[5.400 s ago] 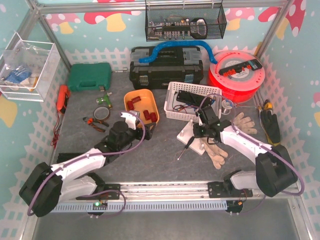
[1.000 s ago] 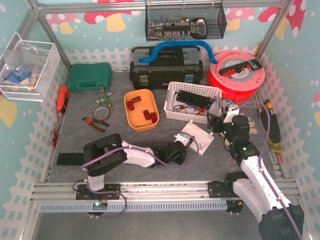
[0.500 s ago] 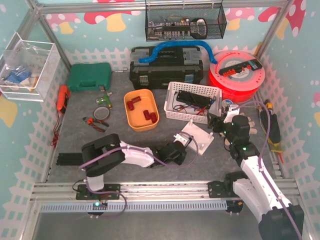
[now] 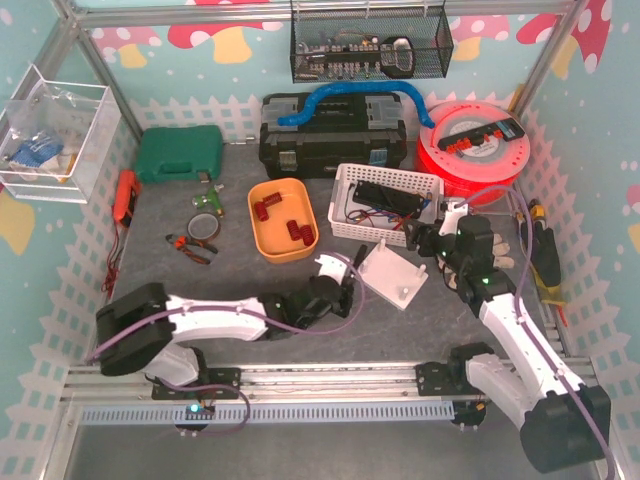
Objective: Install the large spring
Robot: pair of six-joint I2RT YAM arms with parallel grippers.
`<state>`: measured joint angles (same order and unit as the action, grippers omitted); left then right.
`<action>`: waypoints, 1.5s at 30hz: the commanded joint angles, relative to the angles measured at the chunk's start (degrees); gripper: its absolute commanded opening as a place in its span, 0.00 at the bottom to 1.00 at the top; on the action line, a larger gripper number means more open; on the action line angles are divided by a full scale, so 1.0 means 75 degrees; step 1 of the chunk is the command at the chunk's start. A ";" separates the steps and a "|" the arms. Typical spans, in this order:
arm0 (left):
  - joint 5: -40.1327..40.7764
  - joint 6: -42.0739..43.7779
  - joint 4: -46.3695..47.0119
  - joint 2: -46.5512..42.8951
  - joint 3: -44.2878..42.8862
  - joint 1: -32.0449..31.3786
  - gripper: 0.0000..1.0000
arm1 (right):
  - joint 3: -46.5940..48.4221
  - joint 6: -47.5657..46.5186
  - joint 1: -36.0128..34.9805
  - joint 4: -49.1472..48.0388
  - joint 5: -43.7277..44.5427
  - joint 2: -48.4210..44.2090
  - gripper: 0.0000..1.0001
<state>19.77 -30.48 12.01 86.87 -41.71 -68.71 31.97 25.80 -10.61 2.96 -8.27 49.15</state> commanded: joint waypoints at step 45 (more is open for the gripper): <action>0.0812 -0.6069 -0.4232 -0.3390 0.2681 0.8188 0.03 | -0.0026 -0.0944 -0.2596 -0.0684 0.1042 0.1247 0.89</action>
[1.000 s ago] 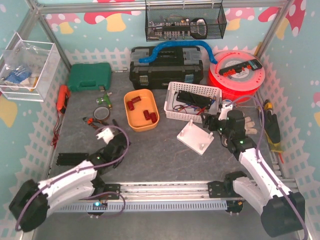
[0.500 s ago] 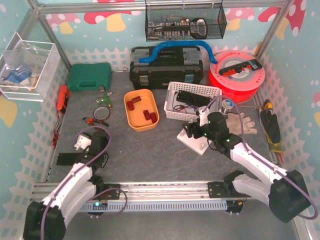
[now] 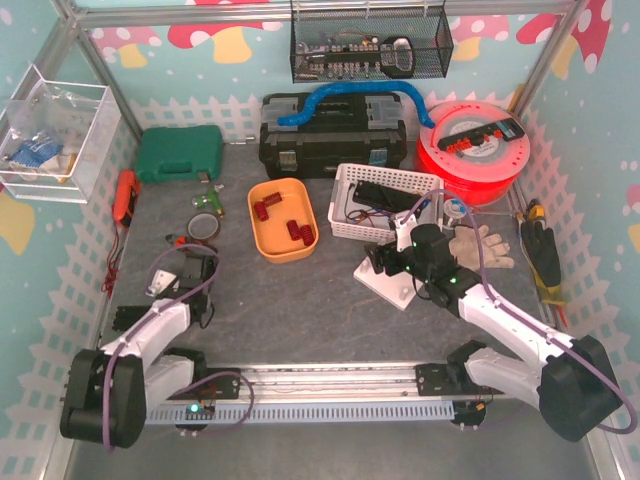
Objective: Install the large spring
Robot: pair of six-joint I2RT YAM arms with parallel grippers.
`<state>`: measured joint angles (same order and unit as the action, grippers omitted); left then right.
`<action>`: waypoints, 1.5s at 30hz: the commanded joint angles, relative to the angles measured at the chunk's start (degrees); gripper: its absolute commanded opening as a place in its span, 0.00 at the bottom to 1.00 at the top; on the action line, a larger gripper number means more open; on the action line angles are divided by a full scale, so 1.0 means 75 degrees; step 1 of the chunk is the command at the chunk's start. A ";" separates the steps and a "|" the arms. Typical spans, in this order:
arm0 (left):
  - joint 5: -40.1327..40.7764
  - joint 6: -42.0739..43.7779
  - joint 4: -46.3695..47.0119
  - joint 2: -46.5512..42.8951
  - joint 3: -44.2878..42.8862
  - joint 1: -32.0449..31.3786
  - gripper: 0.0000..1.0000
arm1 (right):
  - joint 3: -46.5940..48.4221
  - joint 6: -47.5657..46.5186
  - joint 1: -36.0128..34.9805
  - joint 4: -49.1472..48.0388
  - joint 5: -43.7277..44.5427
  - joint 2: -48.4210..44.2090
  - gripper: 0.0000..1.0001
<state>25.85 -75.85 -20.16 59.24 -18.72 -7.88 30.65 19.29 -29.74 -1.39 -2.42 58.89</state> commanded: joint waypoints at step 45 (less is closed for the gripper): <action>-0.1488 0.3685 0.1246 0.4177 -0.5021 -0.3028 0.37 | -0.0062 0.0050 -0.0669 -0.0267 0.2114 0.0099 0.88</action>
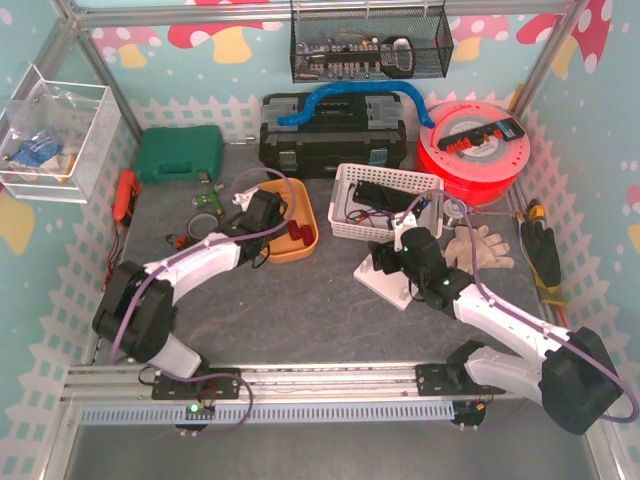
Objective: Install the large spring
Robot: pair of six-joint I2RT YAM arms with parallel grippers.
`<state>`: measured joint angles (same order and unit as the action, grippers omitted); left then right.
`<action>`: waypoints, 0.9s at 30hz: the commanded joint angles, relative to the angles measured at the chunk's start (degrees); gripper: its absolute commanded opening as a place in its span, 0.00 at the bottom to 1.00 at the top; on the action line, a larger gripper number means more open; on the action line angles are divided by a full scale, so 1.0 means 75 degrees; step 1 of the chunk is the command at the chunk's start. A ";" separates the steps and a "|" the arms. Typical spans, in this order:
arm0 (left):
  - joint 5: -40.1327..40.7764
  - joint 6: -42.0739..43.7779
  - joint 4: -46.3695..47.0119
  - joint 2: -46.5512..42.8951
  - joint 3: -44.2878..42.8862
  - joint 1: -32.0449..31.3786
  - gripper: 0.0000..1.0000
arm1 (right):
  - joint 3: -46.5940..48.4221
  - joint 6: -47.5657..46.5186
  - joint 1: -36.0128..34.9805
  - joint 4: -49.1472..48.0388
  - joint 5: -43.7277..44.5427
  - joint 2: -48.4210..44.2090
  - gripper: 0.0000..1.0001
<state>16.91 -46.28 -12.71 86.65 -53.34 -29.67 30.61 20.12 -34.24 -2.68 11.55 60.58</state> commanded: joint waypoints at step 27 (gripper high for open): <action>-0.0696 -0.0209 0.0335 0.2895 -0.1417 -0.0319 0.41 | -0.0077 -0.0075 -0.0091 -0.0053 0.0437 -0.0242 0.88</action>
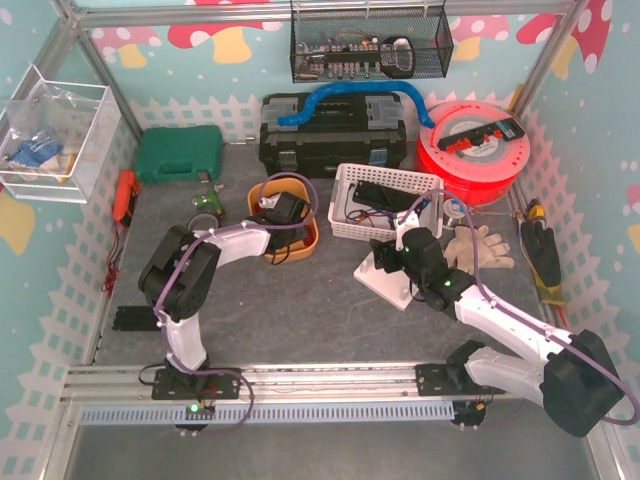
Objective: Install the large spring
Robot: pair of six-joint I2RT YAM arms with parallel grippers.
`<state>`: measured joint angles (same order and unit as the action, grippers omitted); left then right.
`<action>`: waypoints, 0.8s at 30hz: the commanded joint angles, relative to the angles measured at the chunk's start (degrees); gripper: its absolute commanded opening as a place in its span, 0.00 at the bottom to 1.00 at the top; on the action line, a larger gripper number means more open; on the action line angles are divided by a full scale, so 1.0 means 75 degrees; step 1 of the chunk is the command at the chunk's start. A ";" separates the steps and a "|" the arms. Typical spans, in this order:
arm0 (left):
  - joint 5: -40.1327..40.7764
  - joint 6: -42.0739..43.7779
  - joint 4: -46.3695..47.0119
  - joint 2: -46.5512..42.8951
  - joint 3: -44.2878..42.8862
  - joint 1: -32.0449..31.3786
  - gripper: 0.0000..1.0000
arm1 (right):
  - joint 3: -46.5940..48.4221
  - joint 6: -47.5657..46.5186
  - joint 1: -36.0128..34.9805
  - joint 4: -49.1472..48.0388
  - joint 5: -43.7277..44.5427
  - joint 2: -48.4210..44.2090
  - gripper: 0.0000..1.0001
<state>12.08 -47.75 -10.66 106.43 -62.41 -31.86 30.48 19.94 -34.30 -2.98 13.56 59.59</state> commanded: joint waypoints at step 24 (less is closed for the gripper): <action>0.0218 0.0903 0.0691 -0.0812 0.0287 0.0042 0.20 | -0.0007 0.0073 -0.0079 0.0153 0.0351 -0.0303 0.89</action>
<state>12.40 -44.27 -9.43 106.24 -61.65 -31.79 30.48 19.94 -34.59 -2.85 14.76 58.87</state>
